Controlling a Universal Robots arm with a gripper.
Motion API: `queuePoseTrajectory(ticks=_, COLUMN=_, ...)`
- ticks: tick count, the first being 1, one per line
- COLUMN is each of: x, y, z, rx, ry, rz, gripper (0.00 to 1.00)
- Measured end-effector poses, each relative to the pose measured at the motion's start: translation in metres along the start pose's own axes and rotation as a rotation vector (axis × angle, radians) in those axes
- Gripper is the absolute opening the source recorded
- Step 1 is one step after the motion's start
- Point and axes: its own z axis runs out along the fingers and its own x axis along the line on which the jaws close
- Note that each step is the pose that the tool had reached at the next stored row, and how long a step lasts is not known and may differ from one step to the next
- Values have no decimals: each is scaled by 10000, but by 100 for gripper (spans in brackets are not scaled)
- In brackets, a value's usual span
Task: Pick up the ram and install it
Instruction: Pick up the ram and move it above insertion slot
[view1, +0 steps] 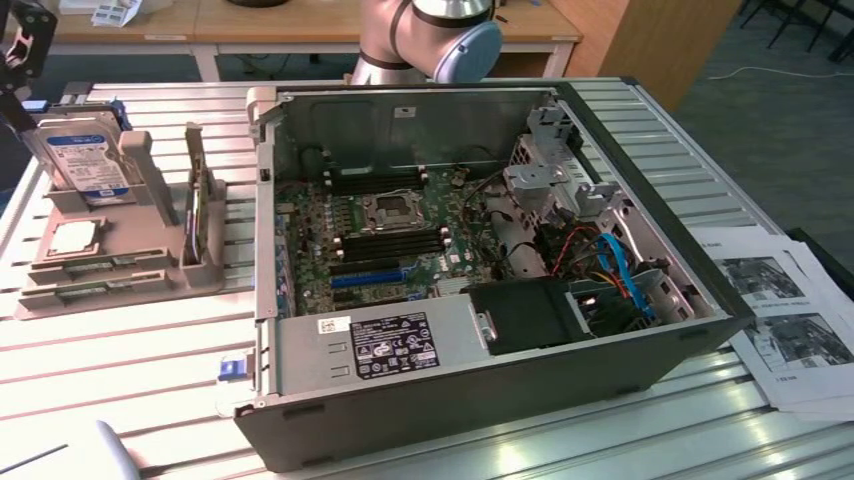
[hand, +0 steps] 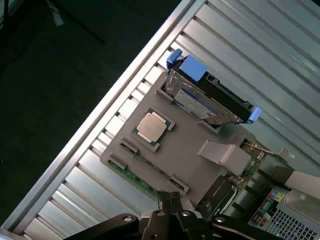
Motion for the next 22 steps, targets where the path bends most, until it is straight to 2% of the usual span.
queuePoseTrajectory(ticks=8, x=0, y=0, z=0, rx=-27, ry=52, rz=-1142, gripper=10)
queuePoseTrajectory(ticks=10, x=0, y=0, z=0, rx=-40, ry=76, rz=-1659, gripper=10)
queuePoseTrajectory(ticks=22, x=0, y=0, z=0, rx=-85, ry=160, rz=-3482, gripper=10)
